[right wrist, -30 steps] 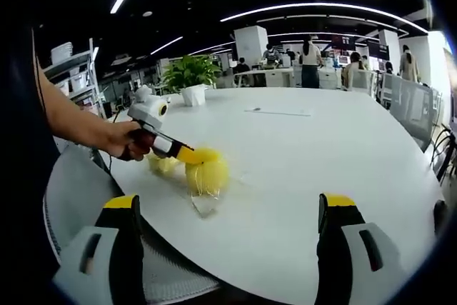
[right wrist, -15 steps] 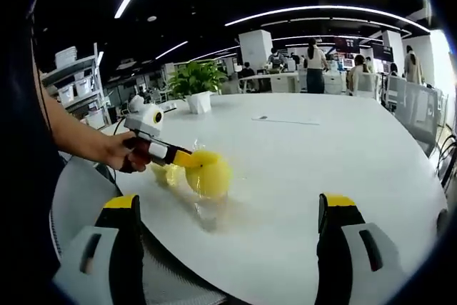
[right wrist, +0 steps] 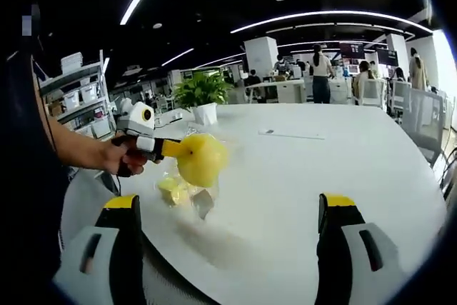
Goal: Compare the silicone blocks by pressing each to a similar depth, holding the contact briefly, and releasing to observe deformation and rebound differences across the visible hardness samples.
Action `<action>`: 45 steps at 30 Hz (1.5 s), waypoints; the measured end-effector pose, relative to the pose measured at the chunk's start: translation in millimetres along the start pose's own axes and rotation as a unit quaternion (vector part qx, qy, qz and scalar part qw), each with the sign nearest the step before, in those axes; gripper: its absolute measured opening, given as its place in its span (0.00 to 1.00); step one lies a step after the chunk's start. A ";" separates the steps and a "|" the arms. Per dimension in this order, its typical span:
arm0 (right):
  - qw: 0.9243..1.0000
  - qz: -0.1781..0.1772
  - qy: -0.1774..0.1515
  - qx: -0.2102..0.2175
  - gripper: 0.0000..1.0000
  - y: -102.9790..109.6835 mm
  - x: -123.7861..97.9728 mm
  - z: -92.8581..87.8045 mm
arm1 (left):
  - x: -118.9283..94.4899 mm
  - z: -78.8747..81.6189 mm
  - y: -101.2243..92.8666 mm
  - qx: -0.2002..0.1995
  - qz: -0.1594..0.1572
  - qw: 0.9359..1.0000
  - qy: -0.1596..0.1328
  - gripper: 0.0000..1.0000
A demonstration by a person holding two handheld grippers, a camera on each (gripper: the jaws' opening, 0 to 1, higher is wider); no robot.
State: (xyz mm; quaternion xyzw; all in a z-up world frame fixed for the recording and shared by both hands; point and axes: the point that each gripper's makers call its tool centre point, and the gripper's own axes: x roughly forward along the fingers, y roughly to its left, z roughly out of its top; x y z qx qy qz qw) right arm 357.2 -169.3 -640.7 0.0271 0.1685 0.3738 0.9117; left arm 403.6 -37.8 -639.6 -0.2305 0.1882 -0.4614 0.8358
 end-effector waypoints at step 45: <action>0.971 0.233 -0.050 -0.012 0.44 108.0 55.6 106.0 | -55.2 70.2 -87.5 0.108 -0.036 0.990 -0.084 0.00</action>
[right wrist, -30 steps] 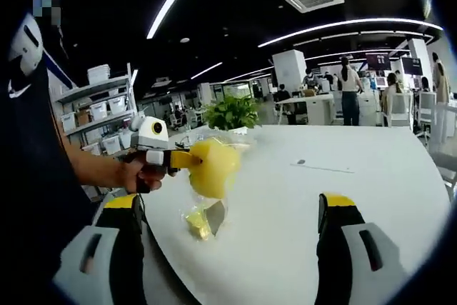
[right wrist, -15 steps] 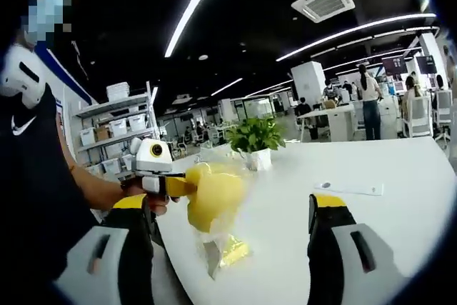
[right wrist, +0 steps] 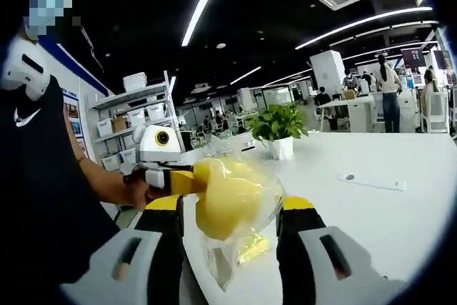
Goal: Compare the silicone blocks by pressing each to a similar depth, holding the contact briefly, and releasing to observe deformation and rebound differences across the visible hardness samples.
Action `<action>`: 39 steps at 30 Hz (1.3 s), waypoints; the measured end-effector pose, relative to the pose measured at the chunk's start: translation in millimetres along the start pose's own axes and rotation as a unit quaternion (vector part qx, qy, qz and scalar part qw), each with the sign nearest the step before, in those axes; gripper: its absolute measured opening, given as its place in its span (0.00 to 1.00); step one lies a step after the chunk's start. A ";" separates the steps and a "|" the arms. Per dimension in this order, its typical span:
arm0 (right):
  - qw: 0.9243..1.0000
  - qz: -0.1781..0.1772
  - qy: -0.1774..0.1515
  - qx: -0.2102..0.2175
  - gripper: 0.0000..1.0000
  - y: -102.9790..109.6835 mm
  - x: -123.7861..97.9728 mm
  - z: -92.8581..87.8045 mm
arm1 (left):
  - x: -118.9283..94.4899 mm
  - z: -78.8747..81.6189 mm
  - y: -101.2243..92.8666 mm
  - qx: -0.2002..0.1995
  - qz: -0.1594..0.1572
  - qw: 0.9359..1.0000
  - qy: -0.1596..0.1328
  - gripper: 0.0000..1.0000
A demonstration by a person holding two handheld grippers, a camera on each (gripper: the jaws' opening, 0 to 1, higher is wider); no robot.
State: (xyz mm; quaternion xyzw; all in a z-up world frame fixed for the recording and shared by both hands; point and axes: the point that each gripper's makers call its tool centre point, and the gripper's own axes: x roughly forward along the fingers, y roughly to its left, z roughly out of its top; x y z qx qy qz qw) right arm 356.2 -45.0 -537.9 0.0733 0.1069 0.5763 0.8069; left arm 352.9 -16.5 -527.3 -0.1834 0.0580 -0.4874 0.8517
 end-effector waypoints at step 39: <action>0.999 0.021 0.040 0.000 0.00 3.7 7.4 -9.5 | -4.0 -7.9 2.4 0.027 0.005 0.999 0.025 0.03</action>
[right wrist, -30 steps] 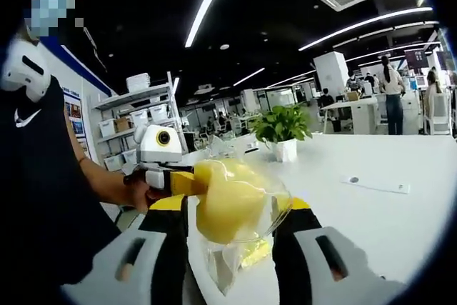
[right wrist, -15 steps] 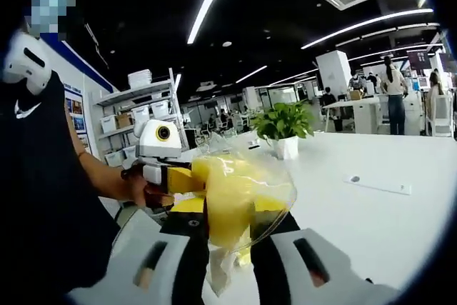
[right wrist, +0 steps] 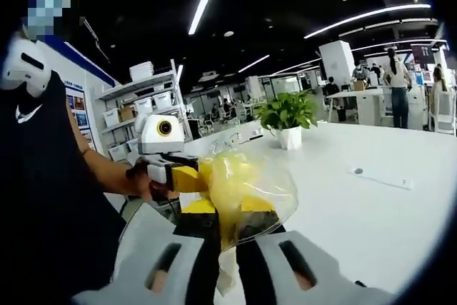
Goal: Compare the silicone blocks by pressing each to a similar depth, holding the contact briefly, and releasing to observe deformation and rebound differences across the visible hardness samples.
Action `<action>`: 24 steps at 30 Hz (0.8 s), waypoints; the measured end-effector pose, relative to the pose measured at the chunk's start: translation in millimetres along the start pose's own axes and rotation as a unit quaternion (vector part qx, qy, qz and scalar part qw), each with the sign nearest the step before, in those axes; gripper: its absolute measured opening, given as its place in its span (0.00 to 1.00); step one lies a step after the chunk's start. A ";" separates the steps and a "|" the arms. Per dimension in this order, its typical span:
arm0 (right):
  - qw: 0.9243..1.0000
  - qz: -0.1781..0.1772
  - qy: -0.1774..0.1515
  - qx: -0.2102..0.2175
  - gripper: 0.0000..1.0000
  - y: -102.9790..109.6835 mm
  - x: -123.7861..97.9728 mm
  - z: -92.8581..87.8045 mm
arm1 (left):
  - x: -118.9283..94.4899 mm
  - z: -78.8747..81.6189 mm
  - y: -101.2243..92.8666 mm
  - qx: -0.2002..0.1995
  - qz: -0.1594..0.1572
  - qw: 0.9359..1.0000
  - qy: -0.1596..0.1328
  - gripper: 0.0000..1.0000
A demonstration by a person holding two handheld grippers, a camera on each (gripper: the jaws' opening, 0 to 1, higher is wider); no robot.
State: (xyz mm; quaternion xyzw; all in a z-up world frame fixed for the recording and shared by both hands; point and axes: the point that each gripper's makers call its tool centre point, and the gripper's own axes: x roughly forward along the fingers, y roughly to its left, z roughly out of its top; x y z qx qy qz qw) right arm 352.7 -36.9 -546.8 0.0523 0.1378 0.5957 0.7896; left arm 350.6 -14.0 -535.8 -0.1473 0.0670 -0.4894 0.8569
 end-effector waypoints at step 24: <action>1.000 0.017 0.012 0.021 0.00 5.5 -2.9 -2.8 | -2.0 -2.3 -5.2 -0.012 0.001 1.000 0.004 0.01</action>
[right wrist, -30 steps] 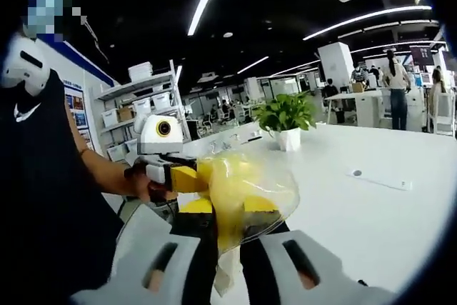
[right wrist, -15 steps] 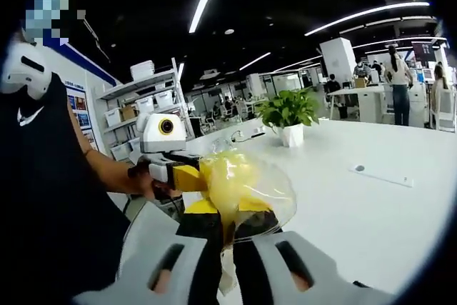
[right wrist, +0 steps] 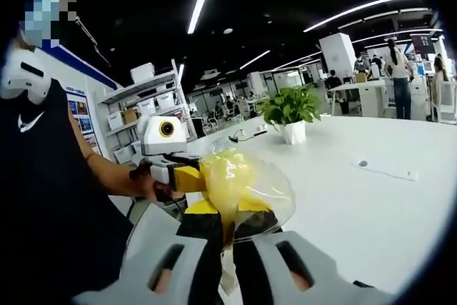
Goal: Compare the silicone blocks by pressing each to a similar depth, holding the contact briefly, and releasing to observe deformation and rebound differences across the visible hardness samples.
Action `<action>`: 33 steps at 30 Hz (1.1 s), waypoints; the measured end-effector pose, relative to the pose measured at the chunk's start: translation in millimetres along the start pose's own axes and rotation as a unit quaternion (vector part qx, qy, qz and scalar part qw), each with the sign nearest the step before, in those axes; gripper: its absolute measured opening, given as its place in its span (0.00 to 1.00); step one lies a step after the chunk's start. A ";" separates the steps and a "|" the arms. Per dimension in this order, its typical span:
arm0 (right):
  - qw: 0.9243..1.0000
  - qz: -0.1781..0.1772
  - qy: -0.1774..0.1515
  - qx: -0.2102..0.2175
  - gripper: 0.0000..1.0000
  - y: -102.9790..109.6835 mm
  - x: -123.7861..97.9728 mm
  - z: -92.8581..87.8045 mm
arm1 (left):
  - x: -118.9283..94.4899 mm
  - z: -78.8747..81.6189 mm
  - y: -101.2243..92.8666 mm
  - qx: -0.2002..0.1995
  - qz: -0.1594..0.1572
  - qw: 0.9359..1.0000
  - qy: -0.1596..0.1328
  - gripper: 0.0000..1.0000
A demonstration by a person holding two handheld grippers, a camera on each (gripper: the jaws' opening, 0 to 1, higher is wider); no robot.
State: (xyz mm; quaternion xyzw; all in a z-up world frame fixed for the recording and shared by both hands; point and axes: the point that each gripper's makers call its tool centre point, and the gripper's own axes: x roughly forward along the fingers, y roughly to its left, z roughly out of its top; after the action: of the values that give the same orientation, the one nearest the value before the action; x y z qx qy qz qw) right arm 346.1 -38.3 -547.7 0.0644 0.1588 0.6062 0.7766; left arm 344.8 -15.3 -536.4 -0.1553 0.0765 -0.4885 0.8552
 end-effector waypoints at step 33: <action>1.000 0.019 -0.009 -0.010 0.00 11.0 -7.2 10.5 | -1.4 10.0 -13.5 -0.004 -0.011 1.000 0.010 0.02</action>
State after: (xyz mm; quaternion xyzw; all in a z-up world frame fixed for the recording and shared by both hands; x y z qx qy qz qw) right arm 337.8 -41.4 -533.4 0.0647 0.1445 0.6215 0.7672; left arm 335.9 -18.6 -522.5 -0.1546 0.0848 -0.4988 0.8486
